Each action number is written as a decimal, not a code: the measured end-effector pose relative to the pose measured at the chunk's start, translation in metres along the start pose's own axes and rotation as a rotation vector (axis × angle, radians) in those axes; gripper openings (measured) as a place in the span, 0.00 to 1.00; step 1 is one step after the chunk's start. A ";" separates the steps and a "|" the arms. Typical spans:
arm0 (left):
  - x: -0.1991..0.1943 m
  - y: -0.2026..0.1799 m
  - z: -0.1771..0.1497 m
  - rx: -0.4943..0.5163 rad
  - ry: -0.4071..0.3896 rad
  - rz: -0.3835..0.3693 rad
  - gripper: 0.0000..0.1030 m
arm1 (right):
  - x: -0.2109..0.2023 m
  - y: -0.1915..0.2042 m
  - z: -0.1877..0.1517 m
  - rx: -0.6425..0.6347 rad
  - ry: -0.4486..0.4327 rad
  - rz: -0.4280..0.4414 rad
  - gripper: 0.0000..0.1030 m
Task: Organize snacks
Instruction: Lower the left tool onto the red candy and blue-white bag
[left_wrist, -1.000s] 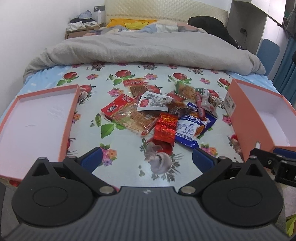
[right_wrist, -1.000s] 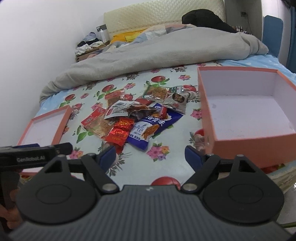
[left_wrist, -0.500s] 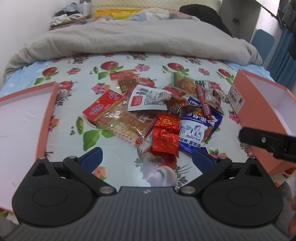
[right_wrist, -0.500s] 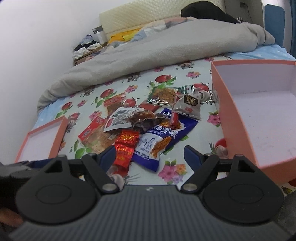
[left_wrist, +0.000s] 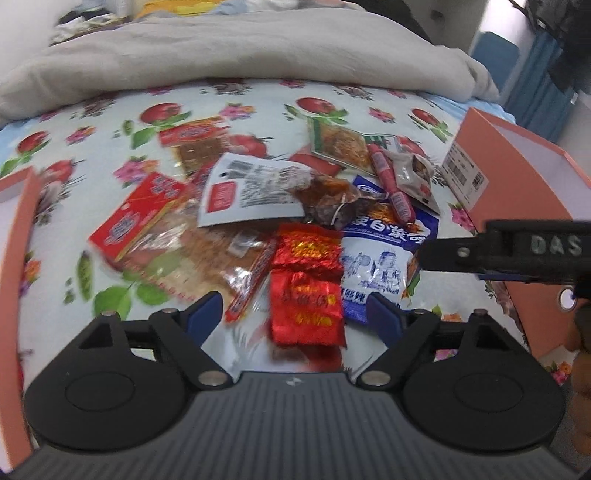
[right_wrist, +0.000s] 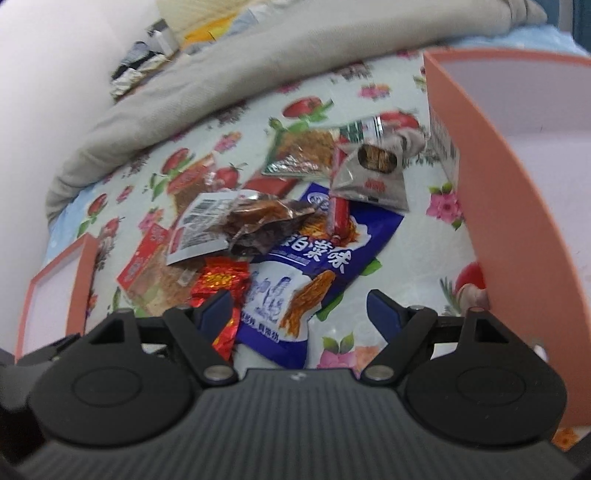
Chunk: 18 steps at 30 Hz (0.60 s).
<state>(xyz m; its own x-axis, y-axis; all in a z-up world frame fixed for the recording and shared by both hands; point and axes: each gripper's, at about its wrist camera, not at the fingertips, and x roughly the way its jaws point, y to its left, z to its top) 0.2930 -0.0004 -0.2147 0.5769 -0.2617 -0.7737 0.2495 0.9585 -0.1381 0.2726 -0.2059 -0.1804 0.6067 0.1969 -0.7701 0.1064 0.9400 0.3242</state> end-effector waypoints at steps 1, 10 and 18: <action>0.004 -0.001 0.001 0.010 0.000 -0.007 0.82 | 0.007 -0.002 0.003 0.019 0.019 0.004 0.77; 0.041 -0.008 0.015 0.131 -0.008 -0.045 0.77 | 0.046 -0.002 0.020 0.068 0.081 -0.043 0.73; 0.054 -0.015 0.017 0.215 -0.053 -0.039 0.77 | 0.059 0.000 0.023 0.016 0.076 -0.089 0.68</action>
<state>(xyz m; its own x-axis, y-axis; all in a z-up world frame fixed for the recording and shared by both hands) 0.3340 -0.0308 -0.2442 0.6027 -0.3089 -0.7358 0.4293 0.9028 -0.0273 0.3264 -0.2012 -0.2129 0.5328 0.1341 -0.8356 0.1699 0.9503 0.2608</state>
